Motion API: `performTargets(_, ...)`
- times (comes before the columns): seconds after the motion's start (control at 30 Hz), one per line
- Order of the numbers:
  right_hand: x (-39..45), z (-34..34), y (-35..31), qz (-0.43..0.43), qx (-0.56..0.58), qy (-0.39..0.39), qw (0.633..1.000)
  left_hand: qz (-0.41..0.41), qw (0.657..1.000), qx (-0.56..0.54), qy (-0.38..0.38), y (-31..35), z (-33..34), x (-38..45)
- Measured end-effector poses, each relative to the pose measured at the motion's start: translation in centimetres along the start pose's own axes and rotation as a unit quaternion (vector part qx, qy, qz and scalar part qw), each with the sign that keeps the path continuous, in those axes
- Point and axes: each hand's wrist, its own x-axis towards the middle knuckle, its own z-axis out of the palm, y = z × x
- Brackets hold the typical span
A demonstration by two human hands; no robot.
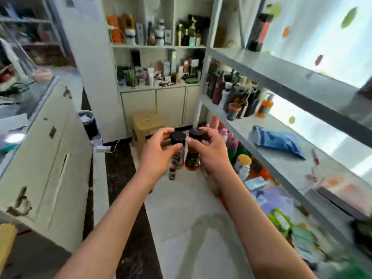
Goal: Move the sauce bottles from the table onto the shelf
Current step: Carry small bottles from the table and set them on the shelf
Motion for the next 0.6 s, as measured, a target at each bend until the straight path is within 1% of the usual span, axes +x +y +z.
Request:
performTargets(0.23,2.2,-15.4,-0.1,-0.035,-0.02,0.063,0.997,0.031,0.996,-0.043,-0.073,6.2,13.6,3.0)
performTargets(0.33,3.6,-21.5,-0.2,-0.063,-0.038,0.106,0.992,0.042,0.991,-0.064,-0.11,8.5,19.3,4.8)
performTargets(0.4,4.7,-24.8,-0.4,-0.07,-0.045,0.134,0.988,0.054,0.986,-0.082,-0.137,10.1,22.5,6.0)
performTargets(0.6,8.8,-33.1,0.1,-0.072,-0.03,0.207,0.975,0.095,0.972,-0.108,-0.183,14.3,30.7,10.6)
